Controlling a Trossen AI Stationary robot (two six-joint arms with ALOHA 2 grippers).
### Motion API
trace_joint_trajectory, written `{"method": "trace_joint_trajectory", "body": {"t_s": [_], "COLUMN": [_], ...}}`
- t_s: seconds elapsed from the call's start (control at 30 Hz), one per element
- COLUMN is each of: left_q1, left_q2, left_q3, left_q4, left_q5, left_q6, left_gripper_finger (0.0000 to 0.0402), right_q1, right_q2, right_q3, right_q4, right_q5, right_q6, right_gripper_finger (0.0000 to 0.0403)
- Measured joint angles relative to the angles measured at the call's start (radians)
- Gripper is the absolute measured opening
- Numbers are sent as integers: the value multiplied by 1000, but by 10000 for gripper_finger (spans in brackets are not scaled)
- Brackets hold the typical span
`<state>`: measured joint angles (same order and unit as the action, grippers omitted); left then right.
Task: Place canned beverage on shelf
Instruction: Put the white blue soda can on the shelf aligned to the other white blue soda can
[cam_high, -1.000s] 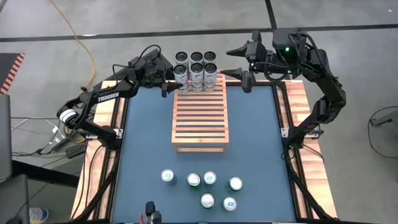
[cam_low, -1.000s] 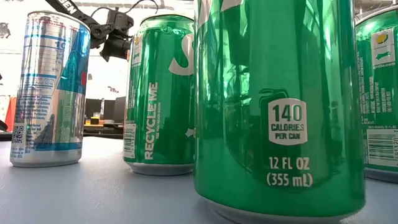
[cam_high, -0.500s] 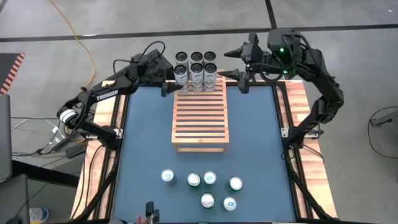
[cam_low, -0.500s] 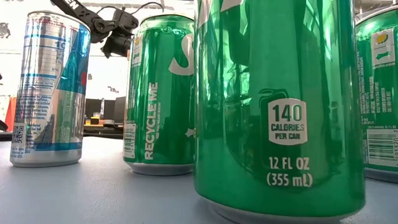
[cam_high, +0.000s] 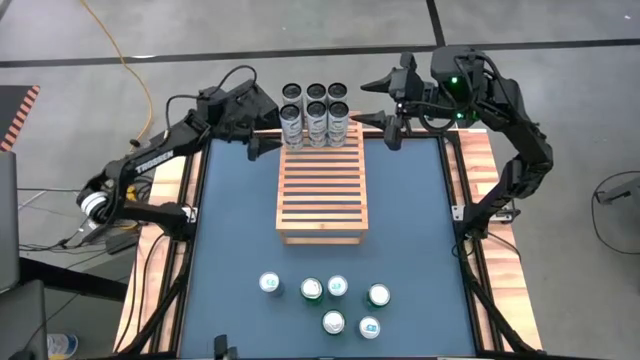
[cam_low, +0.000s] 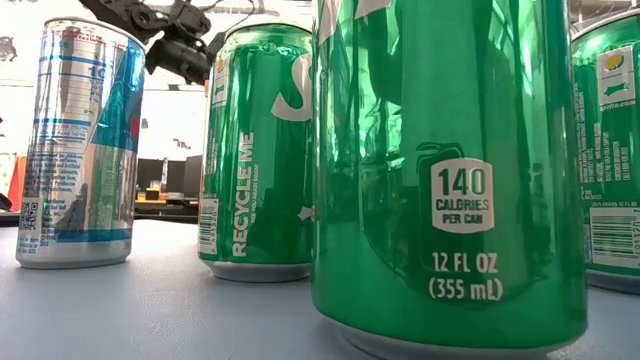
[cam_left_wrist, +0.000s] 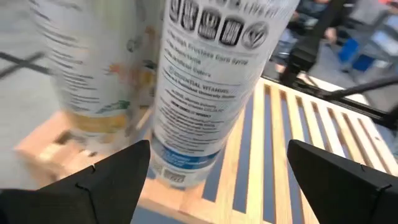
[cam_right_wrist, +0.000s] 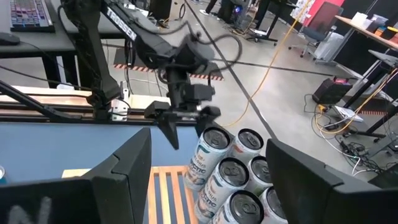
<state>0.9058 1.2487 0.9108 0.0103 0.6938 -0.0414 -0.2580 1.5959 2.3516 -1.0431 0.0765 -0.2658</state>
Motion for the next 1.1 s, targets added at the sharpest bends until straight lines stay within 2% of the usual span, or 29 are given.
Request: {"method": "trace_joint_trajectory", "body": {"t_s": [0.1, 0.17, 0.3, 0.4, 0.57, 0.6, 0.73, 1.1], "left_q1": [-12, -19, -55, -88, -126, -128, -127, -128], "left_q2": [-60, -92, -122, -115, -88, -85, -84, -84], "left_q3": [0, 0, 0, 0, -1, -1, -1, -1], "left_q4": [-45, -75, -85, -92, -94, -93, -89, -75], "left_q5": [-89, -107, -134, -158, -229, -246, -295, -295], "left_q6": [11, 19, 11, 19, 47, 50, 51, 38], "left_gripper_finger": [363, 351, 294, 218, 49, 26, 13, 0], "right_q1": [0, 0, 0, 0, 0, 0, 0, 0], "right_q2": [0, 0, 0, 0, 0, 0, 0, 0], "right_q3": [0, 0, 0, 0, 0, 0, 0, 0], "right_q4": [-19, -36, -58, -60, -66, -71, -83, -83], "right_q5": [3, 26, 56, 57, 57, 57, 57, 57], "right_q6": [-4, -4, -4, -4, -4, -4, -4, -4], "right_gripper_finger": [270, 270, 270, 270, 270, 270, 270, 270]}}
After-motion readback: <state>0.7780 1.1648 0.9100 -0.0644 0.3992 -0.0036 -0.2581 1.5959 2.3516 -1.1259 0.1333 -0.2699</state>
